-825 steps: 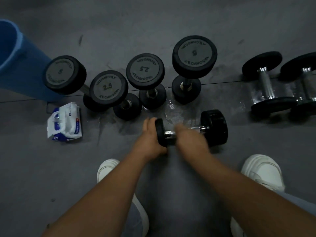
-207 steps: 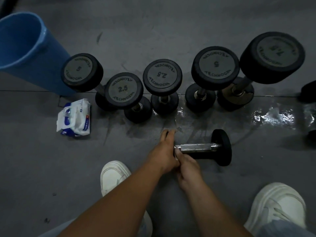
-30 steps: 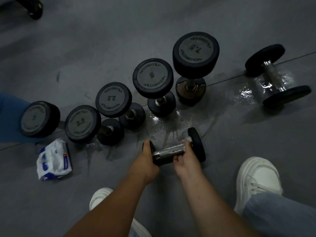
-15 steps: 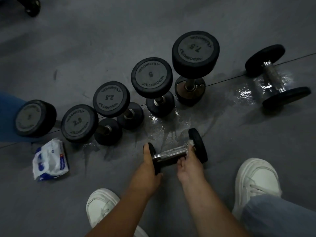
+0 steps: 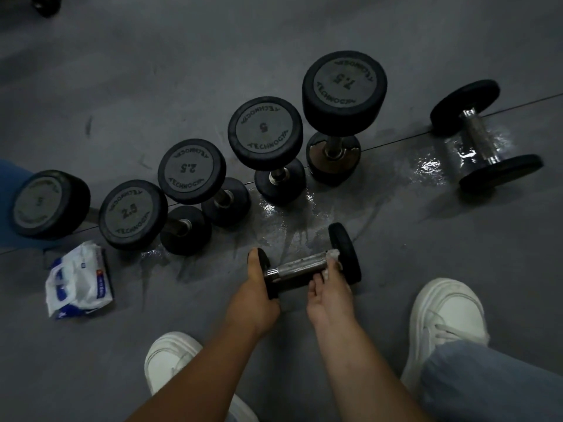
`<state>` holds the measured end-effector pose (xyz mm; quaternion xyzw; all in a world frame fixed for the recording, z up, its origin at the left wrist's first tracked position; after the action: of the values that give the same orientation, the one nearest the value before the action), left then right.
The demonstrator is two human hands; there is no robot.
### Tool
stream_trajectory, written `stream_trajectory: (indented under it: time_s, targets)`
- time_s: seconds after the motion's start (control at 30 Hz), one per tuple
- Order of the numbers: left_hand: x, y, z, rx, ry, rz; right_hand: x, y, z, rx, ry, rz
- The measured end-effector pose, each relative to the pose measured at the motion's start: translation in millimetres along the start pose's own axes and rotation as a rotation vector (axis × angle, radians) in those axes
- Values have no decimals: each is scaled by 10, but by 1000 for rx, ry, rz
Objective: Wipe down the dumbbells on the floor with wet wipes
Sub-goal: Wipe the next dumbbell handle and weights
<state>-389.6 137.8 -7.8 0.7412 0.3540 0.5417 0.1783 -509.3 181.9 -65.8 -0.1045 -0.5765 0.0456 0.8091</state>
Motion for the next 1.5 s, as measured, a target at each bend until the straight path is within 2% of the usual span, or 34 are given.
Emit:
stream_trajectory:
  time_s: [0.1, 0.23, 0.27, 0.37, 0.43, 0.53, 0.67, 0.77, 0.83, 0.97, 1.13, 1.27, 1.43, 1.5]
  targets:
    - [-81, 85, -61, -41, 27, -3, -35, -78, 45, 9, -15, 65]
    - [-117, 213, -73, 133, 228, 206, 34, 52, 19, 64, 27, 57]
    - [-83, 216, -54, 161, 257, 215, 43, 98, 0, 73, 23, 50]
    - [34, 122, 21, 79, 150, -7, -13, -40, -2, 81, -12, 45]
    - [97, -4, 50, 64, 68, -91, -16, -294, 42, 92, -32, 72]
    - [87, -80, 80, 54, 66, -97, 18, -441, 23, 117, -20, 87]
    - [147, -120, 72, 51, 65, -119, -12, -185, -48, 171, 34, 88]
    - [159, -184, 93, 91, 70, -135, -86, -275, -51, 185, -33, 137]
    - [150, -183, 116, 82, 77, -139, -121, -405, -51, 163, -47, 159]
    - [171, -140, 102, 67, 43, -125, -94, -302, -94, 103, 42, 129]
    - [54, -47, 121, 90, 36, -177, -107, -172, -91, 85, -22, 155]
    - [-23, 104, 36, 60, 58, -119, -82, -421, -45, 32, -29, 132]
    - [-80, 201, 96, 44, 207, 220, 97, 62, -91, 74, 9, 70]
    - [-71, 230, 106, 42, 196, 184, 67, 94, -99, 76, -39, 102]
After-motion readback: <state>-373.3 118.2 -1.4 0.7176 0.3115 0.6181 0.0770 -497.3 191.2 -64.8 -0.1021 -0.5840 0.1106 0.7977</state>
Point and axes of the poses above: each hand's wrist, its own x-axis away from the middle knuckle, its own y-axis out of the back of the hand, z = x × y, the point moved 1 cm from there along -x, towards the middle knuckle, and after that the axes turned 4 degrees about y, right-handed, at the moved point
